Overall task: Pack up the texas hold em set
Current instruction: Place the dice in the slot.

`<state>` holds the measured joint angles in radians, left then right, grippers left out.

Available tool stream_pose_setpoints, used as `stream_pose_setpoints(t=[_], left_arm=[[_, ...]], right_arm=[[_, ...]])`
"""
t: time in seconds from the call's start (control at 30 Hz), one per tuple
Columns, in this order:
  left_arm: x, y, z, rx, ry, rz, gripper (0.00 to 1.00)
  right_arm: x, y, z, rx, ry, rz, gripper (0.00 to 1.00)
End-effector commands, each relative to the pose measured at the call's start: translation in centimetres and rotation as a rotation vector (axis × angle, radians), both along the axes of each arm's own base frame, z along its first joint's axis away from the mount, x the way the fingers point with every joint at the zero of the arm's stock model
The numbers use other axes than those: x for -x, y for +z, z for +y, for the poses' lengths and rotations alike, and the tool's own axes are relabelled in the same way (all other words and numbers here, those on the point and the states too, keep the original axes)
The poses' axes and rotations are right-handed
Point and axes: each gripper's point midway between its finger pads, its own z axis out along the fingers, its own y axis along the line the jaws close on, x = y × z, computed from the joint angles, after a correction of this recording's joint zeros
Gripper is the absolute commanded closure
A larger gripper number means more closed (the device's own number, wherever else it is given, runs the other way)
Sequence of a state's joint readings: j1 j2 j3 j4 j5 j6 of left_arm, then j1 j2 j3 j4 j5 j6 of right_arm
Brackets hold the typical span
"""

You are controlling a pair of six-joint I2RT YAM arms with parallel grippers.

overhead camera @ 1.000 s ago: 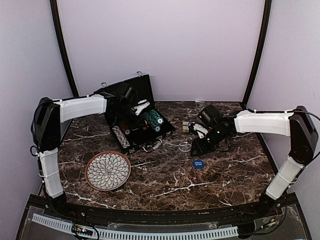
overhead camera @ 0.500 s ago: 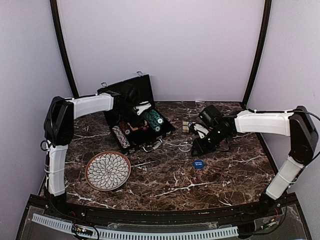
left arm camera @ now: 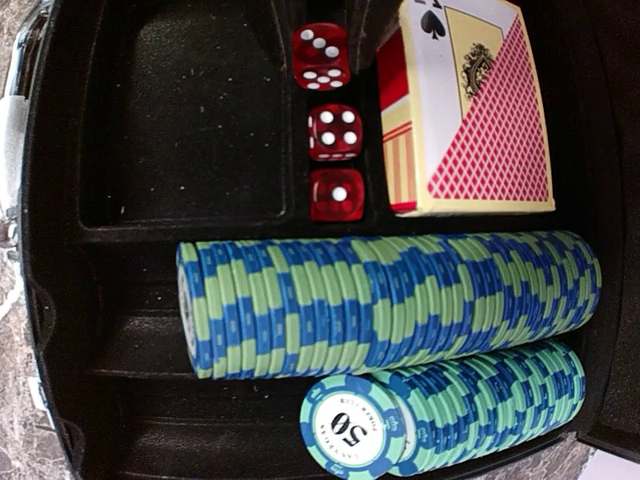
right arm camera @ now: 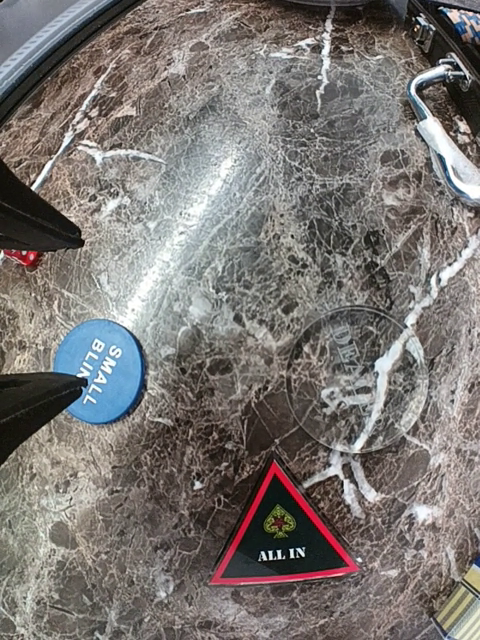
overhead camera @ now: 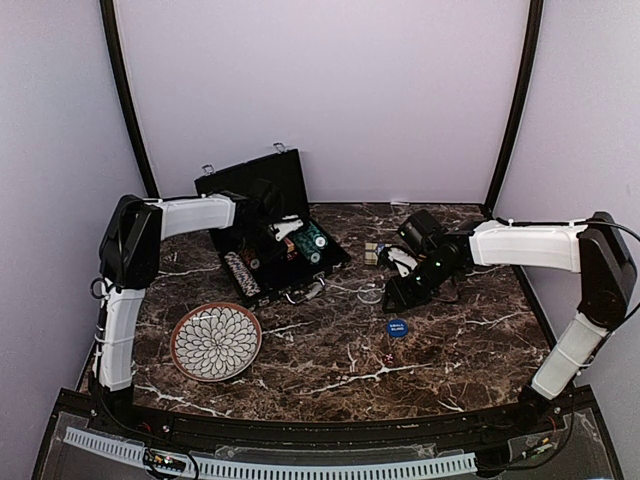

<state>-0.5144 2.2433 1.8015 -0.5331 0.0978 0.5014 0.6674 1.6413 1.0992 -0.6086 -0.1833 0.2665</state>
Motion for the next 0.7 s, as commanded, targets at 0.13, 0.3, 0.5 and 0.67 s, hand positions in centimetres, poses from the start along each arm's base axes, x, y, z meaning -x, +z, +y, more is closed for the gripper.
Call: stream_pose_setpoints(t=[0.13,0.3,0.5,0.67], left_arm=[[-1.11,0.99,0.63,-0.031,0.012,-0.039,0.95],[-1.10,0.78,0.72,-0.039,0.011,-0.035,0.95],[-0.99,0.48,0.74,-0.041,0.010,-0.027,0.93],[-1.06,0.22,0.77,-0.045,0.013,-0.023,0.89]], right_arm=[[0.25,0.16,-0.53,0.004,-0.005,0.001,0.58],[0.37,-0.07,-0.68,0.009,-0.008,0.005,0.58],[0.53,0.02,-0.83,0.010,-0.010,0.004,0.58],[0.60,-0.02,-0.91,0.011,-0.013,0.006,0.58]])
